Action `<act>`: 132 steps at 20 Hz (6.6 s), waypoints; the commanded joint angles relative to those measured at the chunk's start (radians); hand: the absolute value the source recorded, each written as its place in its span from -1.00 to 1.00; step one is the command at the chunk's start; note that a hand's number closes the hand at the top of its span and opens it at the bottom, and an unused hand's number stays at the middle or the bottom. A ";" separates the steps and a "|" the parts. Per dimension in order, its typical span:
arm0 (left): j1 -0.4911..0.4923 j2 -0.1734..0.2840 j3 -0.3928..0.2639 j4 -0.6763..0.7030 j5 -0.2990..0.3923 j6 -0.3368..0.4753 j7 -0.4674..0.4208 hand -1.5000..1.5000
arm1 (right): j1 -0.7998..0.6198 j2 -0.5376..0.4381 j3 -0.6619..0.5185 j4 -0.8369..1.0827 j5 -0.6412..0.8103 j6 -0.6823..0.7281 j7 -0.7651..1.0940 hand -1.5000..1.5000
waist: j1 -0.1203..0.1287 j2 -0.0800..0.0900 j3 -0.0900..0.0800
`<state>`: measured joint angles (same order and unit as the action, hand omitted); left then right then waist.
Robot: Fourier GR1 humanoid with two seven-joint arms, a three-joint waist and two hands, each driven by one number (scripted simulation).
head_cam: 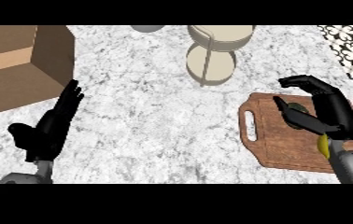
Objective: Pick the squash from the cutting board and place it in the tiered basket
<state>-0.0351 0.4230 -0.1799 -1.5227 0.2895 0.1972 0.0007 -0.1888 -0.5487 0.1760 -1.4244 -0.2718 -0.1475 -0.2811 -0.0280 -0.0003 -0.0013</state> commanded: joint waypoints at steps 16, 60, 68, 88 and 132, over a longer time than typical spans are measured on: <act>-0.020 0.028 0.040 -0.034 0.044 -0.067 0.151 0.00 | 0.222 -0.525 -0.028 -0.119 0.419 0.098 0.075 -1.00 | 0.021 -0.006 -0.005; -0.029 -0.105 0.207 -0.063 -0.079 -0.226 0.213 0.00 | -0.018 0.005 0.019 0.287 1.071 0.247 0.292 1.00 | 0.036 0.001 0.002; -0.100 -0.148 0.218 0.020 -0.121 -0.209 0.214 0.00 | -0.031 -0.017 0.016 0.314 1.214 0.159 0.199 1.00 | 0.028 0.001 0.001; -0.002 -0.181 0.180 -0.055 -0.149 -0.223 0.195 0.00 | -0.402 -0.172 -0.475 0.742 0.775 0.137 -0.471 1.00 | 0.038 0.001 0.004; -0.069 -0.192 0.279 -0.033 -0.170 -0.289 0.237 0.00 | -0.784 0.286 -0.189 0.413 0.911 0.277 0.331 1.00 | 0.036 0.002 0.001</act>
<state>-0.0693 0.2245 0.0785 -1.5904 0.1180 -0.0819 0.2388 -0.9516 -0.2865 -0.0171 -1.0624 0.6031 0.1741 0.0588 0.0055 -0.0066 -0.0007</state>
